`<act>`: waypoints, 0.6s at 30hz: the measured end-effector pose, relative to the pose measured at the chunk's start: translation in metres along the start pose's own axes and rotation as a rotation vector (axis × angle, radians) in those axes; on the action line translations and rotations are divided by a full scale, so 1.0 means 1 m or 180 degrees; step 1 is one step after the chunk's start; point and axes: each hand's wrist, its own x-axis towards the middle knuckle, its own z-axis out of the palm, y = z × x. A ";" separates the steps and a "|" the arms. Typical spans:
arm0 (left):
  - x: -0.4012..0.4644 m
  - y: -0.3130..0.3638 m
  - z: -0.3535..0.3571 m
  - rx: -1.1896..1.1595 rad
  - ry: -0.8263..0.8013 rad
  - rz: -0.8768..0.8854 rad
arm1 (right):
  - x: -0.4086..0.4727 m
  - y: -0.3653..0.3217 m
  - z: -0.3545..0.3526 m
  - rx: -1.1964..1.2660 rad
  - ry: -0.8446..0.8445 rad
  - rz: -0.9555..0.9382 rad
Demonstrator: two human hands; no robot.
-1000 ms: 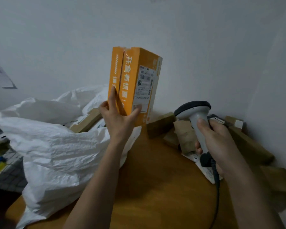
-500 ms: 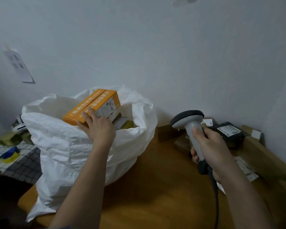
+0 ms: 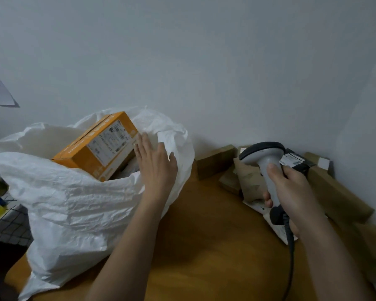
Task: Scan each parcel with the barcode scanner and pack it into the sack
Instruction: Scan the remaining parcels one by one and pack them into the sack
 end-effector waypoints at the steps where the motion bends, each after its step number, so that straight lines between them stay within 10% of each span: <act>1: -0.003 0.008 0.007 -0.0074 -0.0025 0.0133 | 0.003 0.003 -0.006 -0.0016 0.0086 0.0005; 11: -0.042 0.107 0.108 -0.0521 -0.0988 0.1117 | 0.051 0.050 -0.080 -0.0064 0.0844 0.0283; 18: -0.098 0.171 0.206 -0.0612 -0.2747 0.1574 | 0.090 0.098 -0.132 -0.0287 0.1108 0.0560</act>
